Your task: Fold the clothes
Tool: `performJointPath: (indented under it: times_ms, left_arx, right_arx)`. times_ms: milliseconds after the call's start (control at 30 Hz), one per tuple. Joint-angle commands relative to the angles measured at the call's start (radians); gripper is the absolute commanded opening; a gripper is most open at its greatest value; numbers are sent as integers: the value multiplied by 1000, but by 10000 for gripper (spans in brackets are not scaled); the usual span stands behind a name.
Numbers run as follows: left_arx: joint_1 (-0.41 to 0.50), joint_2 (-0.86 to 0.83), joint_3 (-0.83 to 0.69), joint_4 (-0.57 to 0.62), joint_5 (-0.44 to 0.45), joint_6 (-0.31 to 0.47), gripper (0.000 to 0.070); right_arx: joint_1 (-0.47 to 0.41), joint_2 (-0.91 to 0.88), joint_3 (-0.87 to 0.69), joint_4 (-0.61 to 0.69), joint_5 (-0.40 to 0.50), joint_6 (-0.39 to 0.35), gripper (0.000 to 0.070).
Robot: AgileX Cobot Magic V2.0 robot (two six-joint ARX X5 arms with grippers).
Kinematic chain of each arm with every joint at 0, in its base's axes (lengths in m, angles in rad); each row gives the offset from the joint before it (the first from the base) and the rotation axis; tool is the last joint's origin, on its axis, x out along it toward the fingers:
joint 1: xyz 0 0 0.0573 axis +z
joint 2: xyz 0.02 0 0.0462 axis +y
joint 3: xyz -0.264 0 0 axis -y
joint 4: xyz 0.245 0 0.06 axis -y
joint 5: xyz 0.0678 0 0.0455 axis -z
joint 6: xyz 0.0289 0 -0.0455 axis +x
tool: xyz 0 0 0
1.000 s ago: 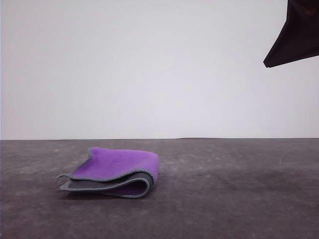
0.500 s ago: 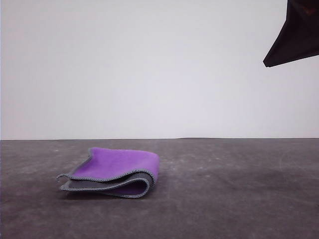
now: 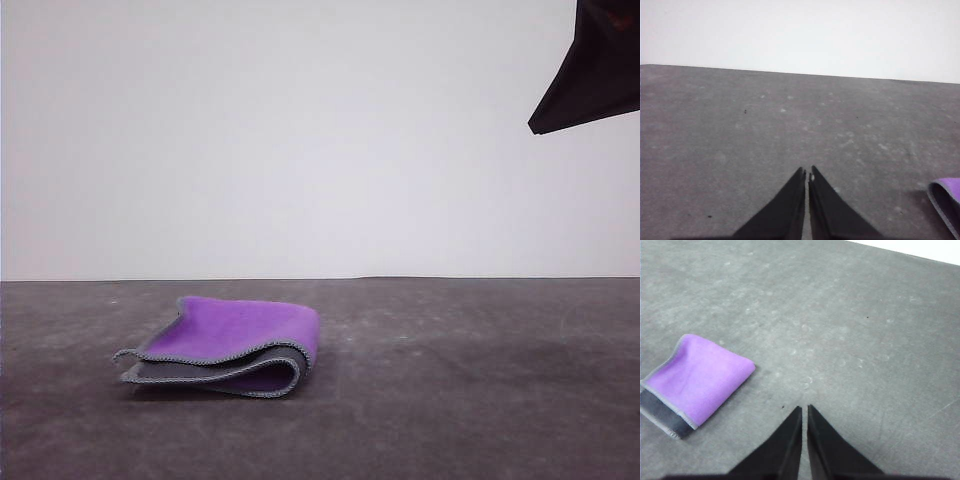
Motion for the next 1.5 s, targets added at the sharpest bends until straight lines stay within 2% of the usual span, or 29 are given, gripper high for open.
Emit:
performJointPath:
  times_ms: [0,533,567,633,733,1100,1333,1467]
  left_arx:
    - [0,1,-20,10,-1,10,0]
    - [0,1,-20,11,-1,10,0]
    - [0,1,-20,11,-1,10,0]
    - [0,1,-20,11,-1,10,0]
    - [0,1,-20,11,-1,10,0]
    - [0,1,-20,11,-1,10,0]
    - [0,1,-20,11,-1,10,0]
    - [0,0,-20,11,-1,10,0]
  right_arx:
    - [3,5,10,10,0,7,16]
    - [3,0,10,23,16,3,16]
    - [1,-10,10,22,16,-6,16]
    - [-15,-40,8,1,16,-78,16]
    - [-76,-113,-33,-13,16,-94,16]
    - [-358,-539,-387,56,87,-38,16]
    - [-448,-755,-521,58,88,-37,16]
    - [-464,-761,-541,57,102,-34,16]
